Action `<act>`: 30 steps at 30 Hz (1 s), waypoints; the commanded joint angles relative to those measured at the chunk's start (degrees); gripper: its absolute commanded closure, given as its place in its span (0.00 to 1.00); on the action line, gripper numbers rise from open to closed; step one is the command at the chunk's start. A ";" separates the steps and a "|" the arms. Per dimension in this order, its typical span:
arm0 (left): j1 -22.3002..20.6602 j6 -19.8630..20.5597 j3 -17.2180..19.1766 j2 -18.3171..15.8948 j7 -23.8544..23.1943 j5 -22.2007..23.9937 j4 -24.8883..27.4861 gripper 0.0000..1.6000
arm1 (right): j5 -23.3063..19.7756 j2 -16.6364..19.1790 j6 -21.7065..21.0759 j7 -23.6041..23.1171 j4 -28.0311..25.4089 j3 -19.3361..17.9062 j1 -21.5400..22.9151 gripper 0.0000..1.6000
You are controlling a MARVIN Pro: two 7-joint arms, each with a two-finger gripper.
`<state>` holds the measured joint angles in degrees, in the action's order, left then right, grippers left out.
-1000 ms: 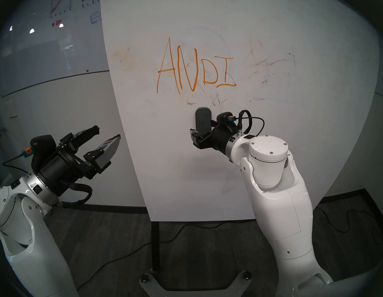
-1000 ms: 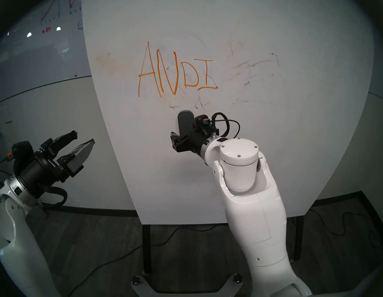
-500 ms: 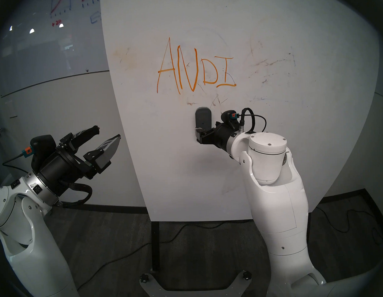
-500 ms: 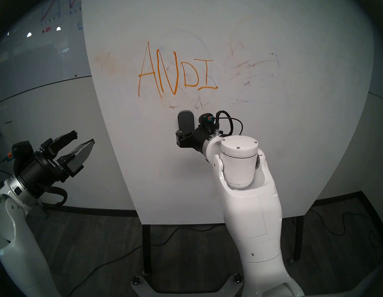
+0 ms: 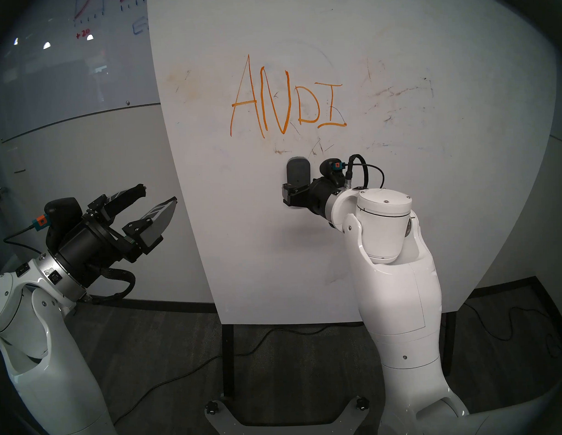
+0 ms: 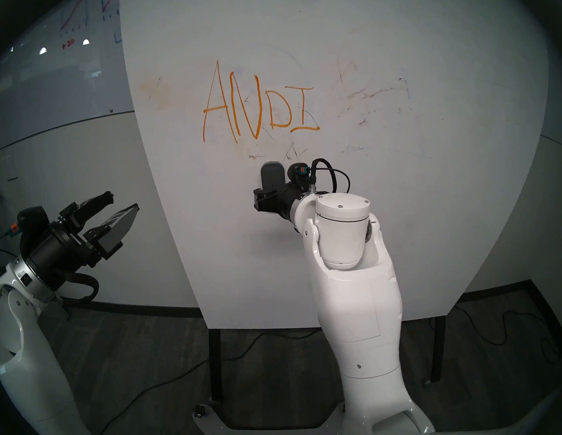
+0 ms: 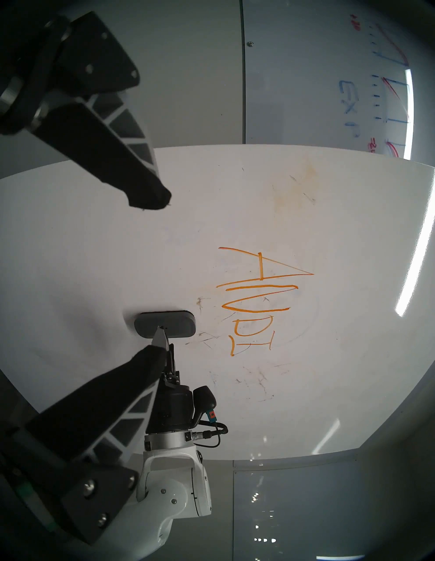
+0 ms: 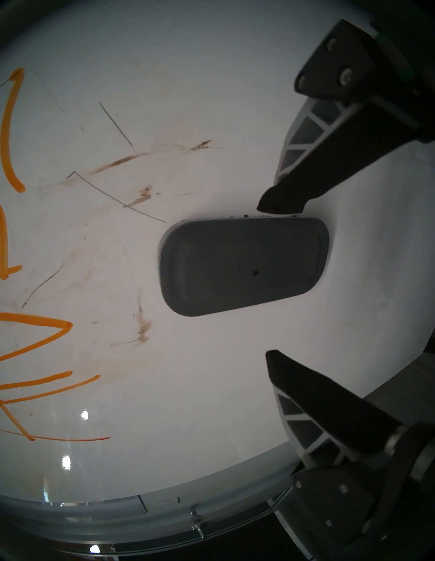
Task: Erase all marks on the whiteboard with the eraser
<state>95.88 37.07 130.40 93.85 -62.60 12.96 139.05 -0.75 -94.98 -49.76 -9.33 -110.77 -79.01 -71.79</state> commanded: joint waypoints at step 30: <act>-0.45 0.25 -0.02 0.27 -0.50 -0.64 0.95 0.00 | -0.12 -3.03 3.24 7.13 -0.03 2.37 0.82 0.00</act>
<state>95.57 37.17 130.52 94.23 -63.18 12.38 139.05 -0.45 -97.49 -47.58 -1.79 -109.44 -77.02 -71.42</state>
